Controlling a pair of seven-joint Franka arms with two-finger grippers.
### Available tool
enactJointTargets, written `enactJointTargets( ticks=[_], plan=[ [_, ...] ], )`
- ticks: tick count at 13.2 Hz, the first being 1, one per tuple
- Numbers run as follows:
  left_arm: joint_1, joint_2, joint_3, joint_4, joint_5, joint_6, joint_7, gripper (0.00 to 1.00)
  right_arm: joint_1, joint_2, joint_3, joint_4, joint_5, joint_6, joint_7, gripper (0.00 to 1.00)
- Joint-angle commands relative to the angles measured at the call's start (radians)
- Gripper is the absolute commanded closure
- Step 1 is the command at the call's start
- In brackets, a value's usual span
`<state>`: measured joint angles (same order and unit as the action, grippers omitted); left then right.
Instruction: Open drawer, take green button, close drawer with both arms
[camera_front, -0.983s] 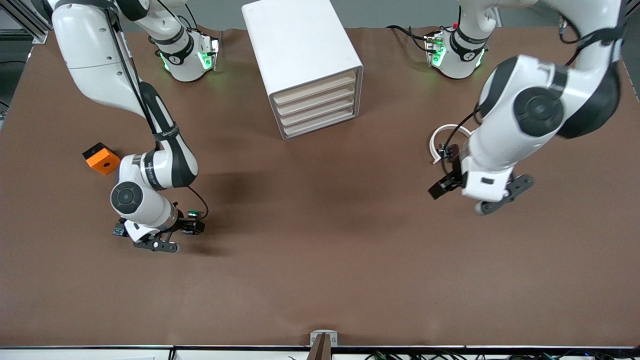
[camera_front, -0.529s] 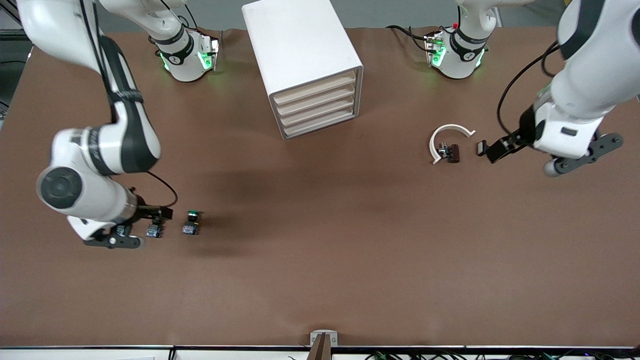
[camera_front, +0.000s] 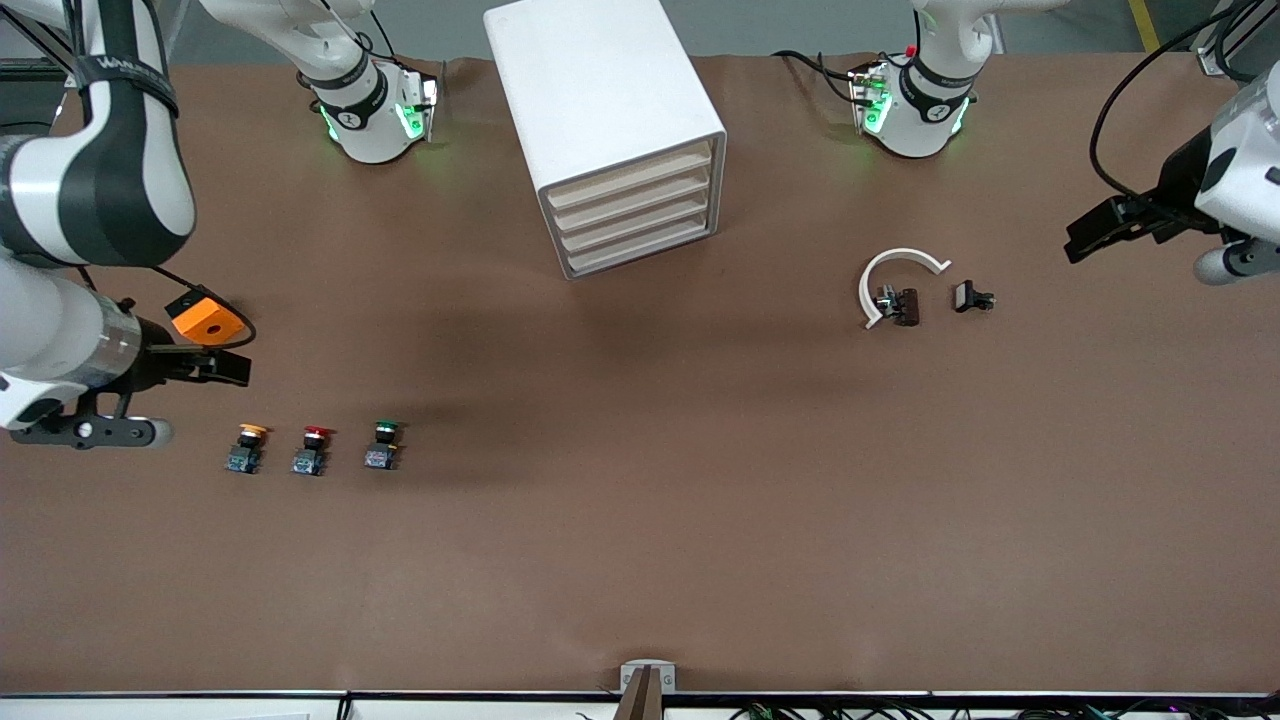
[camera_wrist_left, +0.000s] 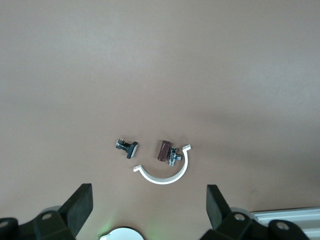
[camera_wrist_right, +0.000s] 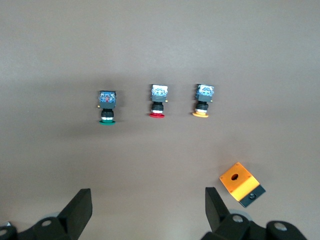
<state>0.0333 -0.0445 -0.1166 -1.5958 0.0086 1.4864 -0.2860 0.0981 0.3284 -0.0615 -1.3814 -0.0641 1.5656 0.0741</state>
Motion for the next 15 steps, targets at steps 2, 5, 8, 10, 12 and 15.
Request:
enactJointTargets(
  ticks=[2,5,8,10,12,15],
  plan=[
    [-0.021,-0.109,0.014,-0.098,-0.01,0.002,0.077,0.0,-0.09,0.008,0.015,0.084,-0.003,-0.064,-0.094,0.0],
    [-0.016,-0.127,0.014,-0.096,-0.009,-0.003,0.102,0.0,-0.136,0.006,0.015,0.123,-0.002,-0.133,-0.128,0.0],
    [-0.015,-0.126,0.011,-0.098,-0.007,-0.011,0.102,0.0,-0.141,-0.026,0.014,0.124,0.029,-0.141,-0.116,0.0],
    [-0.012,-0.127,0.011,-0.098,-0.007,-0.011,0.102,0.0,-0.146,-0.029,0.018,0.124,0.026,-0.141,-0.119,0.0],
    [-0.012,-0.126,0.014,-0.098,-0.007,-0.011,0.1,0.0,-0.146,-0.048,0.015,0.133,0.023,-0.145,-0.119,0.0],
    [0.002,-0.127,0.014,-0.096,-0.007,-0.009,0.102,0.0,-0.143,-0.09,0.02,0.163,0.035,-0.16,-0.111,0.0]
  ],
)
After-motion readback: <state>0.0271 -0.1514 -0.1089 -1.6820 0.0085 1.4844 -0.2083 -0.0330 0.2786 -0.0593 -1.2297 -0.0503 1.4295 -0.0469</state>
